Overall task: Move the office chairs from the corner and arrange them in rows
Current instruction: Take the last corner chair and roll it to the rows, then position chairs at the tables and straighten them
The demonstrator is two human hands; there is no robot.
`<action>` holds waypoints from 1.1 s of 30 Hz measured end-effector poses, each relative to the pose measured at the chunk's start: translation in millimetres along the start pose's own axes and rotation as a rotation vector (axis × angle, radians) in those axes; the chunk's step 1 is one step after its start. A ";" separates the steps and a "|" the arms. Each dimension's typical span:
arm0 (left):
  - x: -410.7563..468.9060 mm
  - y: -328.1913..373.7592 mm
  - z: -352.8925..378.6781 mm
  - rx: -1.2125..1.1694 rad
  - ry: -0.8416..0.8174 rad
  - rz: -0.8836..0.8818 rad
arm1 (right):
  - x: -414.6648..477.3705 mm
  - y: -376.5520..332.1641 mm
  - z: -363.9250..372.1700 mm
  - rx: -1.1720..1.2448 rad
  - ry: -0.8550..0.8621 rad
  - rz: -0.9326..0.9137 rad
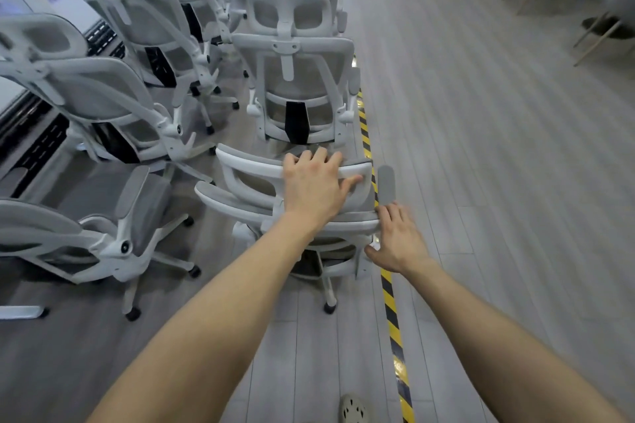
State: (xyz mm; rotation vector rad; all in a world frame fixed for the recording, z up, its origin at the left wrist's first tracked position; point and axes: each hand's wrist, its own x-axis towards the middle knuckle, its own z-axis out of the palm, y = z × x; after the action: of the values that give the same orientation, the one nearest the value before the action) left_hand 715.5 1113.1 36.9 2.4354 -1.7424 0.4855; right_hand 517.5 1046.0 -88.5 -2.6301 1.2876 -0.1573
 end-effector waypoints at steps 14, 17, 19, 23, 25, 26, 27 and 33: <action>2.0 25.1 -10.0 0.015 -0.009 -0.103 | 22.7 23.0 -8.9 -0.034 -0.069 -0.045; 1.4 34.4 -12.3 0.030 -0.033 -0.124 | 23.2 25.9 -16.1 -0.060 -0.096 -0.044; -0.5 38.8 -13.4 0.031 -0.043 -0.123 | 13.8 21.8 -21.8 -0.092 -0.079 -0.035; 2.2 21.8 -22.7 -0.071 -0.106 -0.048 | -25.2 -9.1 -39.6 -0.073 0.043 -0.178; -1.2 -1.1 -34.5 -0.079 -0.075 0.002 | -41.3 -31.4 -44.9 -0.038 0.099 -0.254; -7.4 -16.0 -40.2 -0.039 -0.014 0.011 | -47.4 -43.6 -45.4 -0.025 0.110 -0.286; -16.7 -32.8 -45.3 -0.003 0.046 -0.002 | -51.1 -56.2 -44.2 -0.012 0.106 -0.309; -105.0 -161.8 -48.3 0.041 -0.175 -0.156 | -43.3 -149.3 -27.7 -0.049 -0.006 -0.433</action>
State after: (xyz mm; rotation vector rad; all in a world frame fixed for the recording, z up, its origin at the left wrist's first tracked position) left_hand 827.1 1275.2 64.7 2.6886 -1.5987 0.3019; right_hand 600.4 1165.4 -27.0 -2.9105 0.7087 -0.1840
